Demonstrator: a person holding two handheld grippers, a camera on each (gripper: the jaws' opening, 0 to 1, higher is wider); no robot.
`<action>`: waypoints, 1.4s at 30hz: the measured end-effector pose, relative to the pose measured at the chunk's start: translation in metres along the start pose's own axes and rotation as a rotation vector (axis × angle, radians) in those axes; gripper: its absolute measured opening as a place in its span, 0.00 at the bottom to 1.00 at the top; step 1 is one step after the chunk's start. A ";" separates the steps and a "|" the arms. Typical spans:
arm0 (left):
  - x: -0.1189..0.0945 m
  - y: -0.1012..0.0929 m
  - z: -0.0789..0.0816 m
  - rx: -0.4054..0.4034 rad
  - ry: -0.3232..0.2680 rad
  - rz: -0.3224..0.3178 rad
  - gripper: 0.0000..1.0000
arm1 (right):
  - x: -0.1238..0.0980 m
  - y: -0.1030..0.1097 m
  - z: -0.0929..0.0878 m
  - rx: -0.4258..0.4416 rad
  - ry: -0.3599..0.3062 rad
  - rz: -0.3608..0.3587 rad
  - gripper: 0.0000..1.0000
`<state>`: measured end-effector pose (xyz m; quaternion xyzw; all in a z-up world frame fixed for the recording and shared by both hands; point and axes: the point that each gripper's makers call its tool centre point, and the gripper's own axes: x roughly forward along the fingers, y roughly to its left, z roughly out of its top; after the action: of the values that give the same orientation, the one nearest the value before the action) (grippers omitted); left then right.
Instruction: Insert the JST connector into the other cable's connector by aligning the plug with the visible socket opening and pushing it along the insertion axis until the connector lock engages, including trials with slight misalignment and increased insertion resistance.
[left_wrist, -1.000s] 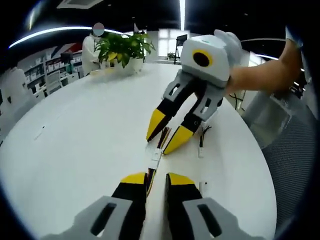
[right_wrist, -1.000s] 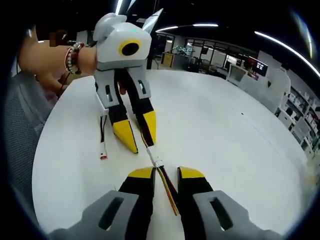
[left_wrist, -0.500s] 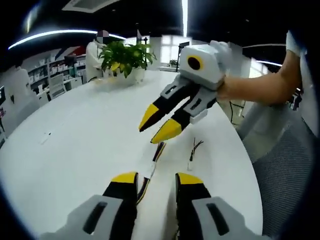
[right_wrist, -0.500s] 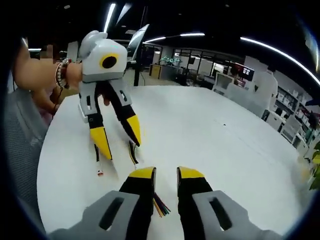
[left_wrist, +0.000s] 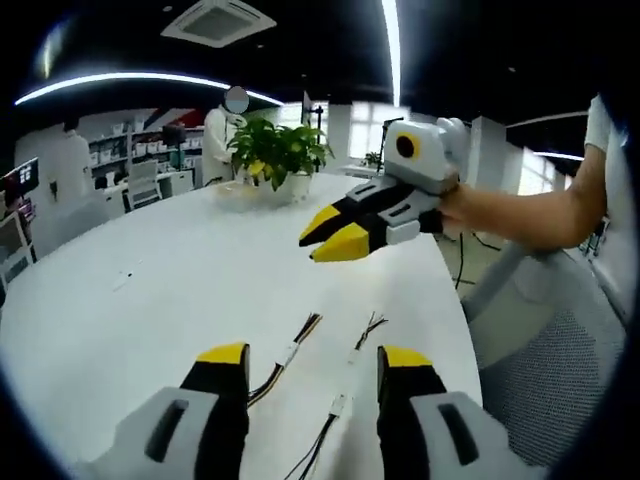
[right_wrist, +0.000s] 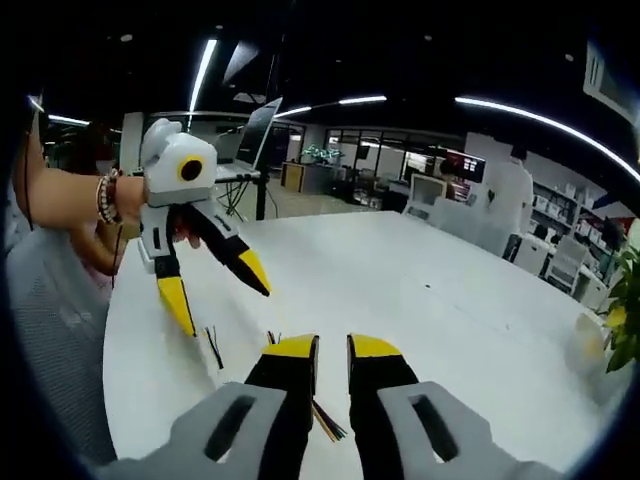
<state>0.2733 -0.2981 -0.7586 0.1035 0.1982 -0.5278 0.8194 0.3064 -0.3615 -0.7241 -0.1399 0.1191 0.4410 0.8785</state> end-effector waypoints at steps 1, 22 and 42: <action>-0.002 -0.001 -0.002 0.006 0.004 0.006 0.46 | -0.001 0.001 0.001 0.000 -0.002 0.000 0.09; 0.025 -0.006 -0.072 0.045 0.187 -0.006 0.25 | 0.010 0.058 -0.101 -0.124 0.370 0.251 0.10; 0.033 -0.018 -0.084 0.087 0.191 -0.057 0.11 | 0.009 0.063 -0.126 -0.114 0.434 0.287 0.05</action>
<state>0.2511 -0.3009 -0.8477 0.1830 0.2550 -0.5468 0.7762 0.2494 -0.3627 -0.8529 -0.2623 0.2983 0.5268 0.7515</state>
